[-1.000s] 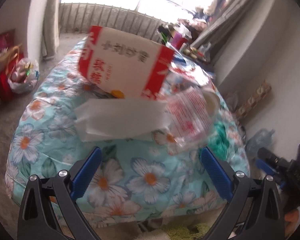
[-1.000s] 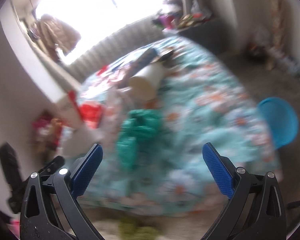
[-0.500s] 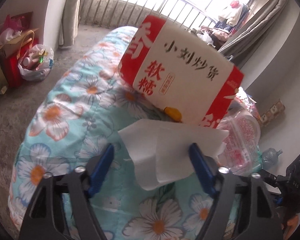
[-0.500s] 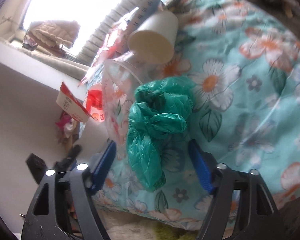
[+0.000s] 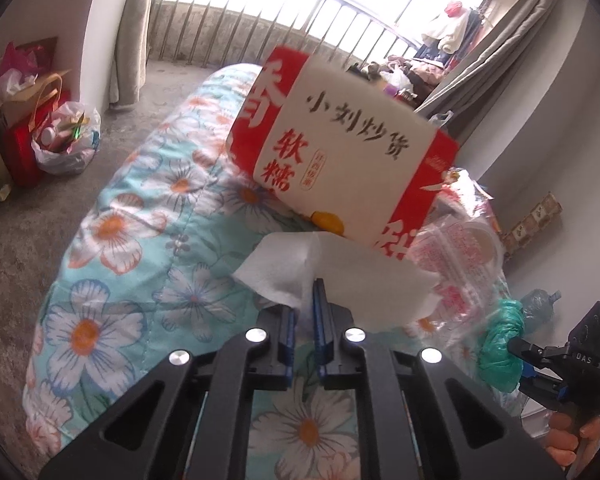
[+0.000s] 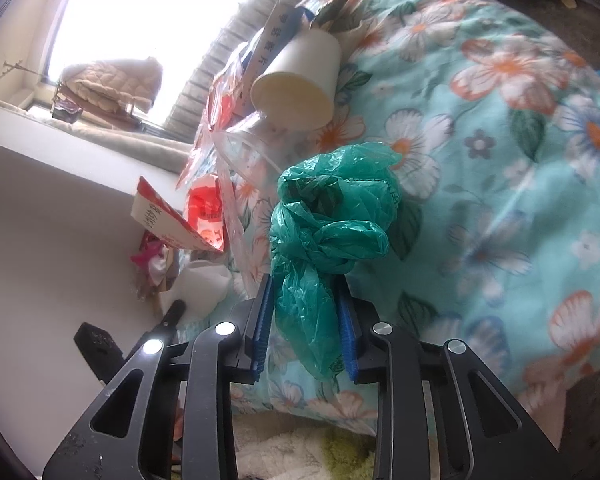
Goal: Collect trash
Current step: 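Grasp the green plastic bag with the right tool while the left tool grasps the white tissue, then carry both items over the blue wastebasket and open both tools to drop them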
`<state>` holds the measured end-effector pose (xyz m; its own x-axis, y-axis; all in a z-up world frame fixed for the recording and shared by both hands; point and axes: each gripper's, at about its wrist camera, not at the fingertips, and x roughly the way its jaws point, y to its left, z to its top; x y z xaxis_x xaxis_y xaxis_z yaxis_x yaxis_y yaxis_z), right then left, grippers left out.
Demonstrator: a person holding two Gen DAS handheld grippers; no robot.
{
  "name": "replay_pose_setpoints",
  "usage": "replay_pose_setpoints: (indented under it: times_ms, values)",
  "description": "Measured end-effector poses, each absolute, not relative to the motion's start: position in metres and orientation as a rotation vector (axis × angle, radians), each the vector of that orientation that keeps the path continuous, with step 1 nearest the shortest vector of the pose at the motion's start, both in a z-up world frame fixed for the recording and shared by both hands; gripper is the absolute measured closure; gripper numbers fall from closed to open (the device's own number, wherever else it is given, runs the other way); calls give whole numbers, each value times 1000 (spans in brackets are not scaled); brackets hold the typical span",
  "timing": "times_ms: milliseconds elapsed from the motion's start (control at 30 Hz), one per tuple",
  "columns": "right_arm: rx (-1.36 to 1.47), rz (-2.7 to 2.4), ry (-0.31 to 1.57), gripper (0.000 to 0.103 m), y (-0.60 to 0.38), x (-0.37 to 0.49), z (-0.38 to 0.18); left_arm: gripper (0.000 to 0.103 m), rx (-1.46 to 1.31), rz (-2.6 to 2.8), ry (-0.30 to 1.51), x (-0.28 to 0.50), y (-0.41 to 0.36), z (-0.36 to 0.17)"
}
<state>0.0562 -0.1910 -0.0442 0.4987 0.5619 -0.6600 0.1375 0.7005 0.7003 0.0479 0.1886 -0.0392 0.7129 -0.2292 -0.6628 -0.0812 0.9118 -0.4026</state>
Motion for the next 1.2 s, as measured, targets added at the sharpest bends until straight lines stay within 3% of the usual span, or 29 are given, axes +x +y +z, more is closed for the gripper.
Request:
replay_pose_setpoints:
  times_ms: [367,733,1200]
  values:
    - [792,213,881,76,-242,24,-23,98,-349,-255,634,19,150,40]
    - [866,52,627,76,-340,-4,13,98,-66,-587,576,67,-15,104]
    - [1047,-334,575,74,-490,-52,-66,97,206,-742,873,180,-290,30]
